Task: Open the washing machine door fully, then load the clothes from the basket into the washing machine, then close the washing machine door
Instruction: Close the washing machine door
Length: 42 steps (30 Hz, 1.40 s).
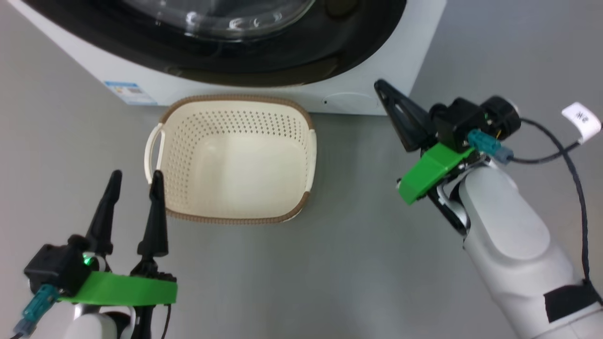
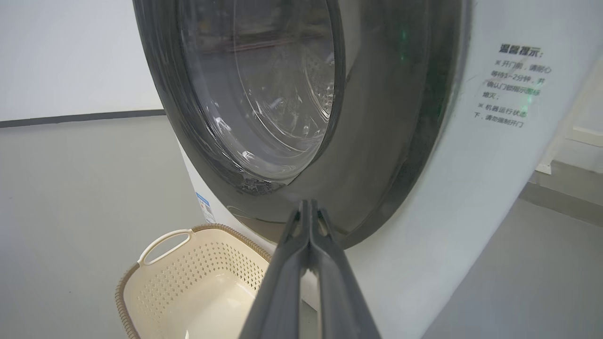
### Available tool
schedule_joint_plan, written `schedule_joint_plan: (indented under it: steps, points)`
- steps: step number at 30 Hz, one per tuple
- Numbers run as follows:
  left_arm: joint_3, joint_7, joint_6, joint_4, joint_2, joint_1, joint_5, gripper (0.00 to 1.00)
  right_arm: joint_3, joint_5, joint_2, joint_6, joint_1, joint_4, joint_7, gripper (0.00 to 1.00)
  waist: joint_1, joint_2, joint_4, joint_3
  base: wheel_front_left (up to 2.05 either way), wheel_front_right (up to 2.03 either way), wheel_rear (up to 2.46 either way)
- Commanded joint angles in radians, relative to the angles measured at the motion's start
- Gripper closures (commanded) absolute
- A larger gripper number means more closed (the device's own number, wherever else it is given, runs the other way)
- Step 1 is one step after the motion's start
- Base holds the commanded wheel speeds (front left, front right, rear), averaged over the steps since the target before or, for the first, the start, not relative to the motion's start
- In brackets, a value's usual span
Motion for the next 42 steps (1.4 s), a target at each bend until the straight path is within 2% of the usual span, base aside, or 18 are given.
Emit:
schedule_joint_plan:
  steps: [1, 2, 3, 4, 14, 24, 32, 42]
  points:
    - [0.042, -0.006, -0.002, -0.025, 0.023, 0.015, -0.003, 0.0, 0.008, 0.005, 0.027, -0.006, 0.036, -0.032, 0.0, 1.0, 0.0001, 0.0, -0.041, -0.05, 0.0, 0.0, 0.0]
    - [0.047, -0.006, -0.002, -0.025, 0.023, 0.022, -0.001, 0.0, -0.002, 0.007, 0.029, -0.006, 0.052, -0.039, 0.0, 0.84, 0.0001, 0.0, -0.048, -0.061, 0.0, 0.0, 0.0]
    - [0.051, -0.006, -0.002, -0.024, 0.023, 0.029, 0.001, 0.0, -0.012, 0.01, 0.032, -0.006, 0.069, -0.044, 0.0, 0.55, 0.0001, 0.0, -0.054, -0.073, 0.0, 0.0, 0.0]
    - [0.055, -0.006, -0.002, -0.024, 0.023, 0.036, 0.004, 0.0, -0.017, 0.013, 0.035, -0.006, 0.087, -0.049, 0.0, 0.0, 0.0001, 0.0, -0.061, -0.084, 0.0, 0.0, 0.0]
    - [0.088, -0.006, -0.002, -0.018, 0.024, 0.112, 0.036, 0.0, -0.06, 0.01, 0.056, -0.006, 0.246, -0.103, 0.0, 0.0, 0.0001, 0.0, -0.135, -0.188, 0.0, 0.0, 0.0]
    - [0.12, -0.006, -0.002, -0.007, 0.026, 0.173, 0.065, 0.0, -0.117, 0.007, 0.059, -0.006, 0.378, -0.16, 0.0, 0.0, 0.0001, 0.0, -0.211, -0.249, 0.0, 0.0, 0.0]
    - [0.144, -0.006, -0.002, -0.011, 0.025, 0.242, 0.073, 0.0, -0.144, -0.03, 0.086, -0.006, 0.48, -0.211, 0.0, 0.0, 0.0001, 0.0, -0.275, -0.307, 0.0, 0.0, 0.0]
    - [0.16, -0.006, -0.002, -0.022, 0.024, 0.317, 0.095, 0.0, -0.199, -0.062, 0.103, -0.006, 0.597, -0.257, 0.0, 0.0, 0.0001, 0.0, -0.288, -0.36, 0.0, 0.0, 0.0]
